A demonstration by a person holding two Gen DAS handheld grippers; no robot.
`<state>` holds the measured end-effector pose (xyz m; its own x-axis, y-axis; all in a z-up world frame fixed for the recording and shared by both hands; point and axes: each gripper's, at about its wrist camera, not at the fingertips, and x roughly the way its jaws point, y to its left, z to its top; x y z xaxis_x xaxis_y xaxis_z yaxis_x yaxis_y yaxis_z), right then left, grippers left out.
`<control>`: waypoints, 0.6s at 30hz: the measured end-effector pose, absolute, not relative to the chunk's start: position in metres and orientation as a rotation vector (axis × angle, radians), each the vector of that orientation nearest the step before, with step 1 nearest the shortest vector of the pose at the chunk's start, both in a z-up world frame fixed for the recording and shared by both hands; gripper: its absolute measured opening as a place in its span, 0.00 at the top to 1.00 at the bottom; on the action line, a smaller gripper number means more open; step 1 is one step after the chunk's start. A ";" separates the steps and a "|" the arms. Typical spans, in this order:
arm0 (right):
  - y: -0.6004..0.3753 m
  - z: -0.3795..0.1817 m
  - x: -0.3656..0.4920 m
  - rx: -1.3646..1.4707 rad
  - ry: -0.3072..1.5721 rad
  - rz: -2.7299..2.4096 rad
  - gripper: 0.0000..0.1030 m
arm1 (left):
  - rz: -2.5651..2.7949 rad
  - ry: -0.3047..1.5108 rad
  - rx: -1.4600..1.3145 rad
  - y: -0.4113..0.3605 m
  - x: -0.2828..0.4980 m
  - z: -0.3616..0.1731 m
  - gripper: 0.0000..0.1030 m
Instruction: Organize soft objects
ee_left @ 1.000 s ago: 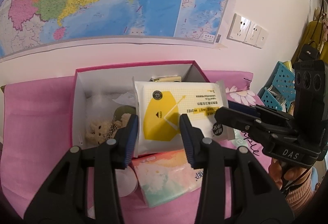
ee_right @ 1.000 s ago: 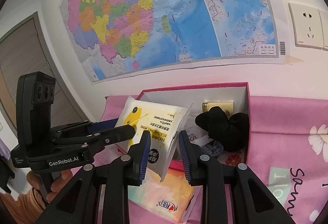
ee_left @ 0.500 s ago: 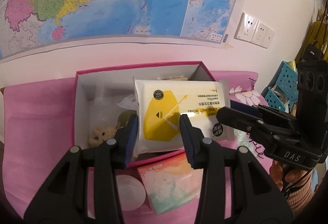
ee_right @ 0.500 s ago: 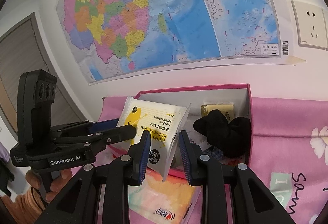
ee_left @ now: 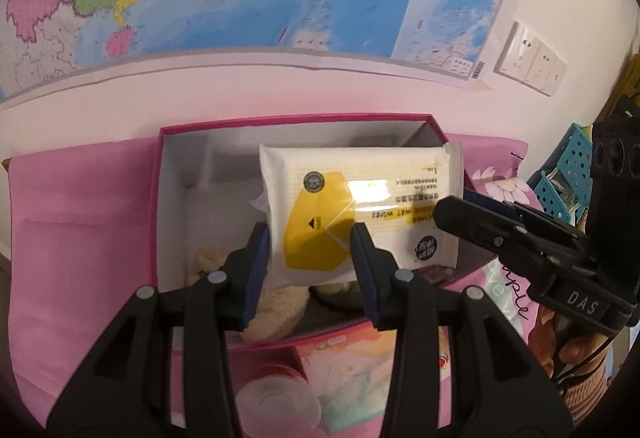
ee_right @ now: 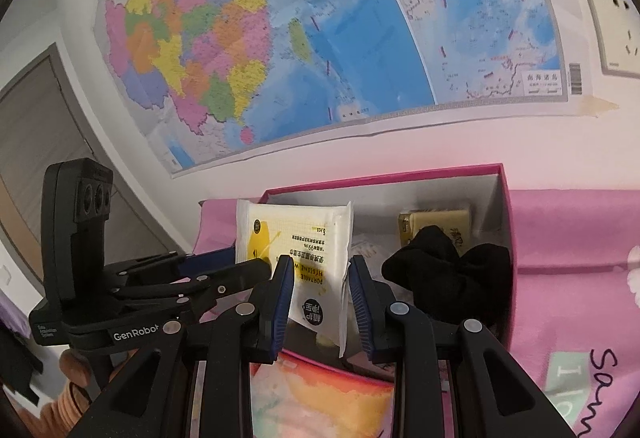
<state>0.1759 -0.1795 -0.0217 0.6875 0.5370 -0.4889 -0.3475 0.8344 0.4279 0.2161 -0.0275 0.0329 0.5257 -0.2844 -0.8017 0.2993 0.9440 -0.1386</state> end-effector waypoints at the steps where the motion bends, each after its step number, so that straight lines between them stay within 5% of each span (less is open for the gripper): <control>1: -0.179 -0.023 0.178 0.315 0.646 0.498 0.72 | -0.347 0.961 0.017 -0.027 0.218 0.032 0.59; 12: -0.185 -0.042 0.202 0.347 0.693 0.412 0.70 | -0.332 0.964 -0.019 -0.012 0.228 0.029 0.53; 14: -0.185 -0.043 0.199 0.340 0.692 0.407 0.67 | -0.343 0.933 -0.037 -0.004 0.223 0.033 0.43; 18: -0.180 -0.041 0.183 0.287 0.678 0.415 0.54 | -0.346 0.878 -0.058 0.011 0.207 0.041 0.38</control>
